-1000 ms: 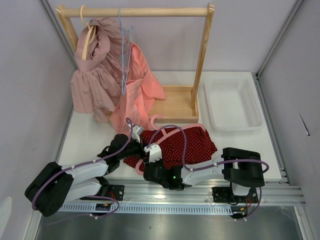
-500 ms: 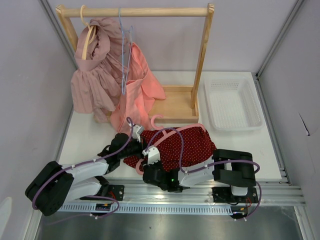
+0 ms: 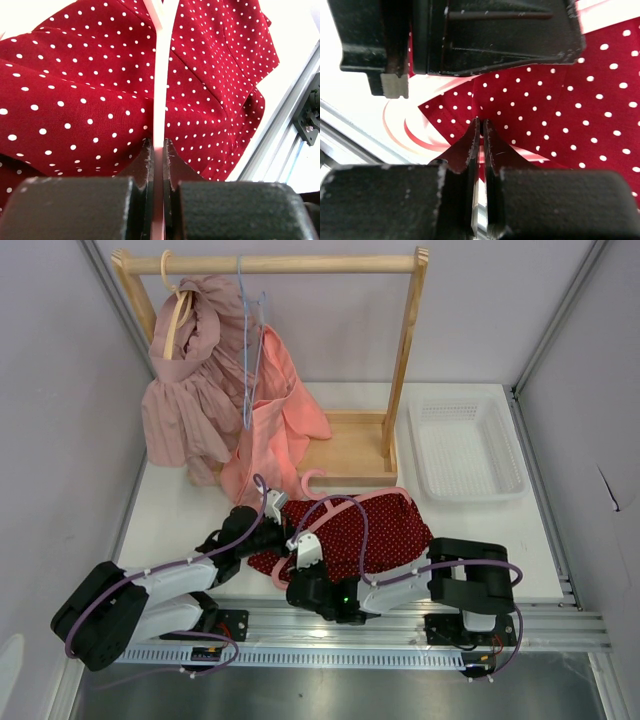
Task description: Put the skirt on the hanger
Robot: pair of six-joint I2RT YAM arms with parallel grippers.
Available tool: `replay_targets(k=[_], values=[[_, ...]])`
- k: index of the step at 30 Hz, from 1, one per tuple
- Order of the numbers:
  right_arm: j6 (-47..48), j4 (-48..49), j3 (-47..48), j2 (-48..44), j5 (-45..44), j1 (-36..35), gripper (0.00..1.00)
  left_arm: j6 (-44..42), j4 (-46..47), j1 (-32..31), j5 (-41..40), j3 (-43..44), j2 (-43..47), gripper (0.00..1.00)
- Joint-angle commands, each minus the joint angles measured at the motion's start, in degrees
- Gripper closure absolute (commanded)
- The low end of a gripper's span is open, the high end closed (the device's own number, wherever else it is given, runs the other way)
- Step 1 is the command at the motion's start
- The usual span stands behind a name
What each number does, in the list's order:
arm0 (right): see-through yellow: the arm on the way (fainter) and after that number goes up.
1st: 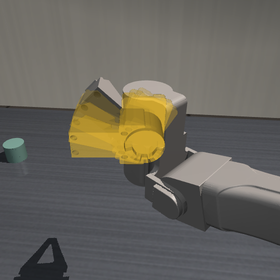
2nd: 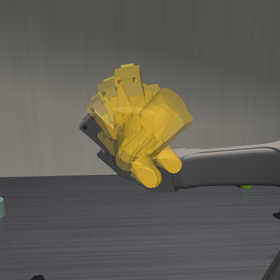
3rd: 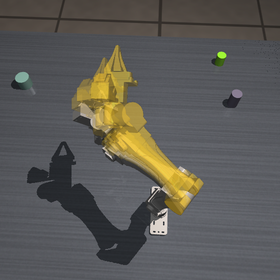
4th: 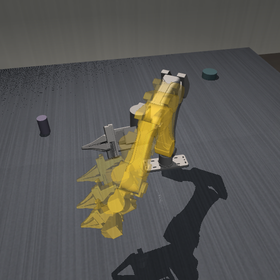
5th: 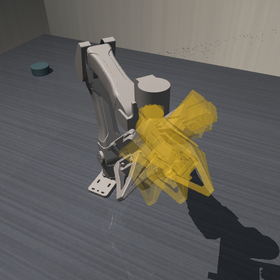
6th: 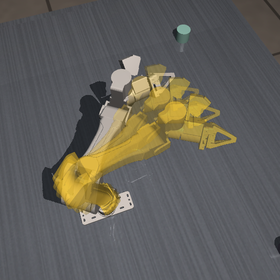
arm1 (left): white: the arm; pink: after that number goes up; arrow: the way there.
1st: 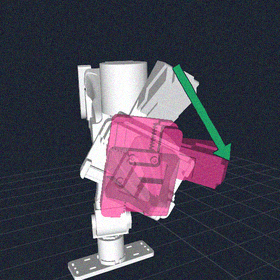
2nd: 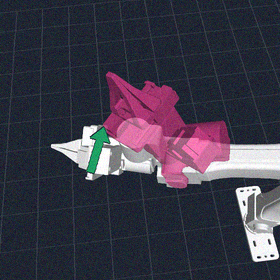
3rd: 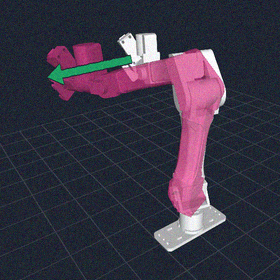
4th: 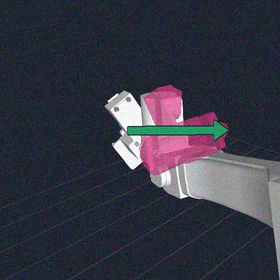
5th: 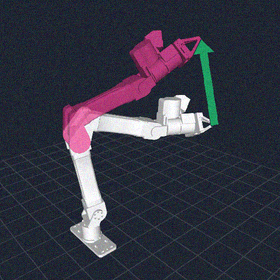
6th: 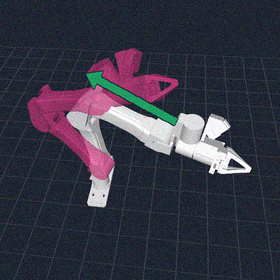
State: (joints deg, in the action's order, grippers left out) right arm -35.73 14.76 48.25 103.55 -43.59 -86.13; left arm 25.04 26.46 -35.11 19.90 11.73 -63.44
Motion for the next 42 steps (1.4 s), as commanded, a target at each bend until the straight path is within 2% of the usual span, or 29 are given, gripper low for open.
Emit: replay_targets(k=[1, 12, 23, 30, 42], values=[[0.83, -3.59, 1.93, -6.14, -4.04, 0.35, 0.97, -0.60, -0.27, 0.48, 1.02, 0.84, -0.28, 1.00], [0.04, -16.59, 7.12, -13.81, -0.44, 2.89, 0.97, 0.27, 2.10, 0.40, 0.05, 1.19, 2.62, 1.00], [-1.28, -23.81, 8.18, -19.87, 2.19, 2.63, 0.97, -2.45, 0.88, 0.40, -2.58, 6.81, 2.53, 1.00], [-2.42, -27.50, 8.18, -22.69, 5.09, 1.49, 0.97, -5.96, -3.43, 0.40, -4.26, 11.21, 1.65, 1.00], [-8.04, -33.57, 5.19, -26.54, 4.48, -3.25, 0.97, -7.11, -9.14, 0.40, -7.16, 14.38, 2.62, 1.00]])
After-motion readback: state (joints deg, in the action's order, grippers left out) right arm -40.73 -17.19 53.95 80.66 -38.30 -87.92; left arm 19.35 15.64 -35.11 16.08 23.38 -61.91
